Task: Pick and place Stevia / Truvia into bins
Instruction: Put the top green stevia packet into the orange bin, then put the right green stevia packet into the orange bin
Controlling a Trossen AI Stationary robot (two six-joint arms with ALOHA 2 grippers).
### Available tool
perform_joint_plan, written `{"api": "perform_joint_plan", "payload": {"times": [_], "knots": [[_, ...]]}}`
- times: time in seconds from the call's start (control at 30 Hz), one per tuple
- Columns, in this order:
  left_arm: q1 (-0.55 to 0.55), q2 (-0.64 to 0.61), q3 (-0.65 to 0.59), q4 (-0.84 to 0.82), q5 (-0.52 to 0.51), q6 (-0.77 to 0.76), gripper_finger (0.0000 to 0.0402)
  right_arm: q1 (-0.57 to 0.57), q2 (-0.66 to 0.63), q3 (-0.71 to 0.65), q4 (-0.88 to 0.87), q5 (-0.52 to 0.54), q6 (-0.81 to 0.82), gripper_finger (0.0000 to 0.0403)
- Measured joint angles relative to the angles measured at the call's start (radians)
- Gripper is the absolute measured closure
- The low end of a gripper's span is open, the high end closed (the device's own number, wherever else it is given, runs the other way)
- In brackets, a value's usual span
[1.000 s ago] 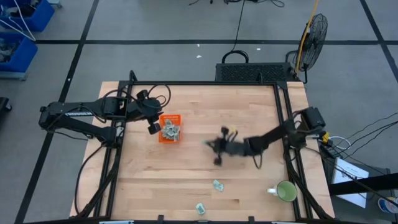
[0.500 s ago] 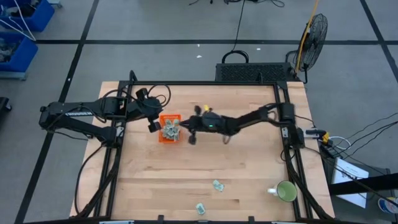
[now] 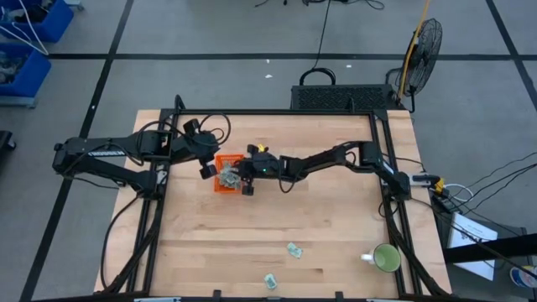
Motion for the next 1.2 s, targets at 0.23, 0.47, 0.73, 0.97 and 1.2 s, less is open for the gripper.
{"api": "perform_joint_plan", "payload": {"times": [0.23, 0.47, 0.73, 0.97, 1.2], "knots": [[0.000, 0.000, 0.000, 0.000, 0.007, -0.008, 0.0309, 0.012, -0.061, -0.001, -0.009, 0.002, -0.074, 0.0288], [0.000, 0.000, 0.000, 0.000, 0.004, -0.016, 0.0309, 0.115, -0.230, -0.001, -0.287, -0.002, -0.182, 0.0290], [0.000, 0.000, -0.046, 0.003, 0.003, -0.047, 0.0309, 0.323, -0.359, -0.004, -0.703, -0.050, -0.036, 0.0281], [0.000, 0.000, -0.171, 0.005, 0.008, -0.140, 0.0309, 0.542, -0.364, -0.020, -0.900, -0.016, 0.325, 0.0247], [-0.016, 0.000, -0.276, 0.107, 0.030, -0.213, 0.0309, 0.682, -0.363, -0.161, -0.876, 0.149, 0.606, 0.0237]]}}
